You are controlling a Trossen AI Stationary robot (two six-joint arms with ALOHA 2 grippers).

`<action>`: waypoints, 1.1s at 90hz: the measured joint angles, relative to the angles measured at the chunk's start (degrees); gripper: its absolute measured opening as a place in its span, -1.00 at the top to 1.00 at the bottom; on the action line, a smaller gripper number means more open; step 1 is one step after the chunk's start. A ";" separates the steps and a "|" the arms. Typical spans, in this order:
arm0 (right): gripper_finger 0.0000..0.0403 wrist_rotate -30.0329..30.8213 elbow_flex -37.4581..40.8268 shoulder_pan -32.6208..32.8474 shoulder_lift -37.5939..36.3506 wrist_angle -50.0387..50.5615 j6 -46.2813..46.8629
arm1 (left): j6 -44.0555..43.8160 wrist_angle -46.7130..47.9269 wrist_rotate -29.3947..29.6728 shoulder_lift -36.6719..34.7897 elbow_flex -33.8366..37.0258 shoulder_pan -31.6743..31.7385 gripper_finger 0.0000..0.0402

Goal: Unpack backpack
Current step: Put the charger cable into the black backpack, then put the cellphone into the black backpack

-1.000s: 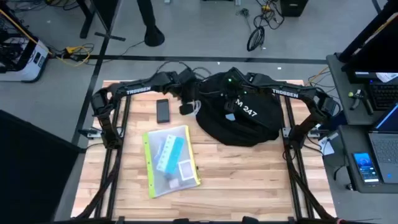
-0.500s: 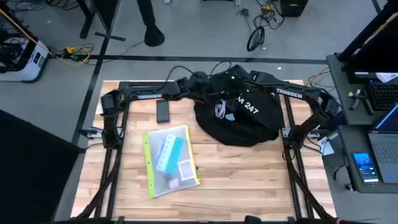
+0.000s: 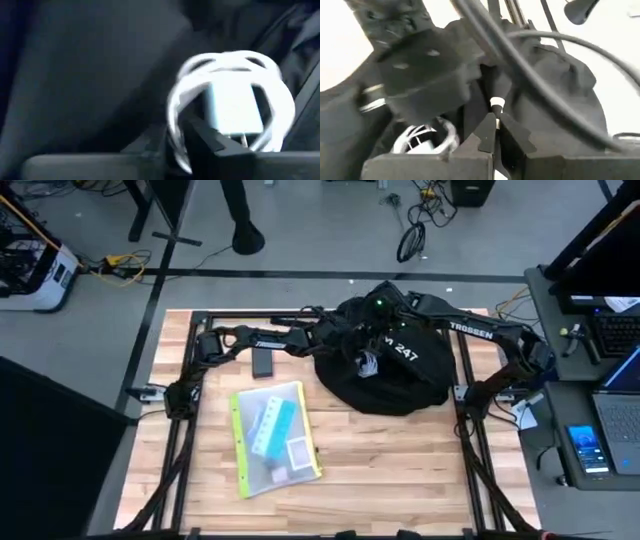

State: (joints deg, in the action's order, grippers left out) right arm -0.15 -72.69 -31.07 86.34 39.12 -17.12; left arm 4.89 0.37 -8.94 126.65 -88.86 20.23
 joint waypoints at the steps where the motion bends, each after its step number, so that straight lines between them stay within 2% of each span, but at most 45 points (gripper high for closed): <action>1: 1.00 -0.07 -0.01 0.00 -0.01 -0.03 0.00 | -0.01 0.47 0.01 0.00 -0.20 0.07 0.74; 21: 1.00 -0.32 -0.10 -0.01 -0.33 -0.22 -0.56 | -0.10 5.01 -2.82 -1.35 -6.13 0.89 0.10; 32: 1.00 -0.28 -0.10 -0.11 -1.11 -0.06 -0.80 | 0.53 22.85 -3.07 -2.99 -11.94 0.80 -0.19; 40: 1.00 -0.24 -0.08 -0.48 -1.50 -0.12 -0.98 | 3.30 41.18 -2.66 -4.57 -16.56 0.78 -0.32; 47: 1.00 -0.22 -0.06 -0.61 -1.50 -0.28 -0.98 | 4.20 50.15 0.37 -6.02 -19.28 0.63 -0.36; 54: 1.00 -0.21 0.01 -0.83 -1.49 -0.06 -1.08 | 1.67 59.38 3.76 -8.13 -18.28 0.96 -0.37; 65: 1.00 -0.02 0.03 -0.85 -1.28 -0.07 -0.68 | -3.68 67.18 5.62 -10.24 -15.62 2.79 -0.34; 72: 1.00 -0.04 0.03 -0.87 -1.28 -0.88 -0.63 | -5.93 67.99 7.97 -11.75 -14.67 3.99 -0.31; 78: 1.00 -0.23 0.05 -0.85 -1.28 -1.24 -0.63 | -6.15 72.34 12.17 -12.98 -13.45 5.07 -0.30; 84: 1.00 -0.19 0.03 -0.85 -1.28 -2.04 -0.68 | -7.57 72.40 15.79 -13.95 -12.65 6.68 -0.29; 99: 1.00 -0.18 0.05 -0.85 -1.28 -1.64 -0.58 | -11.95 73.82 16.97 -14.53 -10.65 10.79 -0.28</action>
State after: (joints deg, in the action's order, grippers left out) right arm -0.32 -72.64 -31.92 85.06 37.49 -17.71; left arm -7.06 74.20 8.03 112.12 -99.52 31.02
